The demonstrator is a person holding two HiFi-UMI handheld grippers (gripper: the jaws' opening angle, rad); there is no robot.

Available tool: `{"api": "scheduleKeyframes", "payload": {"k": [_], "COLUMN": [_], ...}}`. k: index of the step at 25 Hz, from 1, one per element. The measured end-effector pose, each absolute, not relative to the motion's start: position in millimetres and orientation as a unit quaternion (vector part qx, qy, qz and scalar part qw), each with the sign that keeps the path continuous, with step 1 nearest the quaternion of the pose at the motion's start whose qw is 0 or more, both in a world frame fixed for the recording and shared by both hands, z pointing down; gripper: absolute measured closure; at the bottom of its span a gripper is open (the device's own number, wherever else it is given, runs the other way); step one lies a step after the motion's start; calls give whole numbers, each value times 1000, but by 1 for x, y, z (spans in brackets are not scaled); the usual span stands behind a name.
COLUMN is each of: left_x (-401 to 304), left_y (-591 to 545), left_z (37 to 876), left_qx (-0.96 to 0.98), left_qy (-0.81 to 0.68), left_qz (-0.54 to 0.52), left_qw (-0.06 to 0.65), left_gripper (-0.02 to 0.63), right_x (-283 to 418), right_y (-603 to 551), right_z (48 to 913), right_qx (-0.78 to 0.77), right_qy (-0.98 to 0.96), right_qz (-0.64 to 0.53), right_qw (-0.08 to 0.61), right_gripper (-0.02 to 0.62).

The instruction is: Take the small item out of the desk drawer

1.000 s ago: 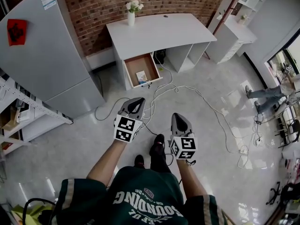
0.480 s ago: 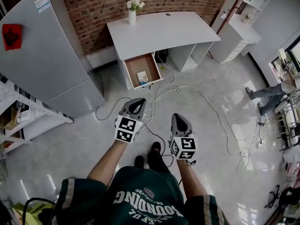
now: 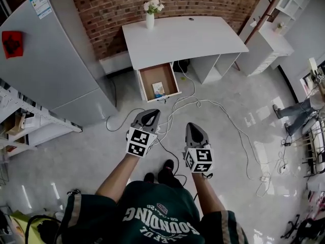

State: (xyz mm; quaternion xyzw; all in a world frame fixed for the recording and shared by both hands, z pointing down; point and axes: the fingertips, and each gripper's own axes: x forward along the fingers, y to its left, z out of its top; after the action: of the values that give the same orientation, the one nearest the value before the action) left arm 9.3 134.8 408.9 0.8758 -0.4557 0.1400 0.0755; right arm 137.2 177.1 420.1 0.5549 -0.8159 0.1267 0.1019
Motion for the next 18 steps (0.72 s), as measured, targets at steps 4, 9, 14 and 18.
{"api": "scheduleKeyframes", "payload": {"k": [4, 9, 14, 18], "left_x": [16, 19, 22, 18], "left_y": [118, 101, 91, 86], "left_z": [408, 408, 404, 402], "left_qx": [868, 854, 841, 832], "left_qy": [-469, -494, -516, -529], "left_qz": [143, 145, 144, 145], "left_qw": [76, 79, 77, 77], "left_gripper": [589, 590, 589, 589], "right_x": [141, 143, 146, 143], "right_y": [153, 130, 115, 107], "right_z": [421, 423, 426, 428], "right_qx": [536, 508, 484, 471], "right_qy": [-828, -846, -859, -866], "right_qz": [128, 128, 128, 128], "right_qw": [101, 103, 106, 105], "right_gripper": [571, 571, 571, 571]}}
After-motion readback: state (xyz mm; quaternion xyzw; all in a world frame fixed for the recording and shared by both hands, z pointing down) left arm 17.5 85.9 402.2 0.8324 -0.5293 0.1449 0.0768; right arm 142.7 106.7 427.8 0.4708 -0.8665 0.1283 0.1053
